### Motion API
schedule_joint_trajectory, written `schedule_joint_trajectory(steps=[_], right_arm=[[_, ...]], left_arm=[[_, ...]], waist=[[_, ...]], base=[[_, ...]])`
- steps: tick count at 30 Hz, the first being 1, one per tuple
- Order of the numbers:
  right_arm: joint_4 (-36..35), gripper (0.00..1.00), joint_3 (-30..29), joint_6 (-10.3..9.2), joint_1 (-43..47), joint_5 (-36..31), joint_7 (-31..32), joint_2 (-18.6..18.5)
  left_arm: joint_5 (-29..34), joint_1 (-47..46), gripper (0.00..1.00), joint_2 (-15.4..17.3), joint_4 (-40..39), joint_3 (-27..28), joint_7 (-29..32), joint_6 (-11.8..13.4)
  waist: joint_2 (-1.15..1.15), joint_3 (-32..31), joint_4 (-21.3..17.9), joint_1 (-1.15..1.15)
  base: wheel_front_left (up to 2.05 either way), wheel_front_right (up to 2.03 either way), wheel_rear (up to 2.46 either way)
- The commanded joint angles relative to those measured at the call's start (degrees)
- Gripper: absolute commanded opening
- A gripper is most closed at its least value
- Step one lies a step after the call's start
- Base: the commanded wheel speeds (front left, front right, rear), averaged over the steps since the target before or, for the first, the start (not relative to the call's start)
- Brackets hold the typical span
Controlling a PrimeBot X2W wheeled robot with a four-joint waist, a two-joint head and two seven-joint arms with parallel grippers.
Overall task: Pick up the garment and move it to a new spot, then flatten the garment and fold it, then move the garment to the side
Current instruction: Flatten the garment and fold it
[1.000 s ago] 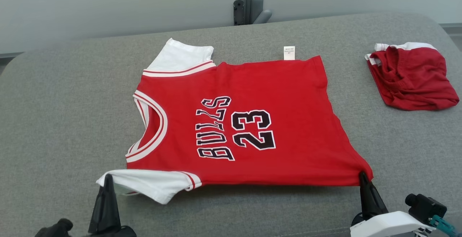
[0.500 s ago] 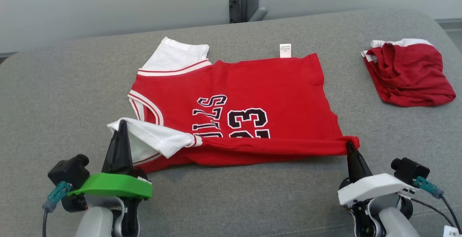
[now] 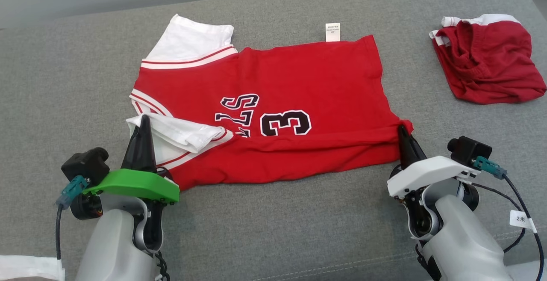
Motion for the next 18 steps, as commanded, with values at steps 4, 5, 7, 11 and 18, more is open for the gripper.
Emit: schedule_joint_trajectory(steps=[4, 5, 7, 11, 18], right_arm=[[2.5, 0.0, 0.9, -0.06, -3.3, -0.6, -0.2, -0.2], [2.9, 0.07, 0.9, -0.06, -3.8, -0.5, -0.2, -0.2], [3.0, 0.8, 1.4, -0.05, -4.8, 0.1, -0.2, -0.2], [1.8, 1.0, 0.8, -0.05, -5.7, 0.6, -0.2, -0.2], [-1.5, 1.0, -1.2, -0.05, -5.9, -1.7, -0.1, -0.2]], left_arm=[[1.0, -2.9, 0.0, 0.3, 1.9, 0.3, -0.1, -0.1], [1.0, -3.2, 0.0, 0.3, 2.2, 0.5, -0.1, -0.1], [1.0, -3.9, 0.41, 0.3, 1.6, 0.9, -0.1, -0.1], [-0.1, -4.1, 1.0, 0.3, -0.1, 0.5, -0.1, -0.1], [-1.3, -3.2, 1.0, 0.3, -3.9, 0.2, -0.1, -0.1]], waist=[[0.54, 1.8, 0.0, 0.0], [0.54, 2.0, 0.1, 0.0], [0.54, 2.2, 0.2, 0.0], [0.54, 2.3, 0.3, 0.0], [0.54, 1.8, 0.6, 0.0]], base=[[0.0, 0.0, 0.0], [0.0, 0.0, 0.0], [0.0, 0.0, 0.0], [0.0, 0.0, 0.0], [0.0, 0.0, 0.0]])
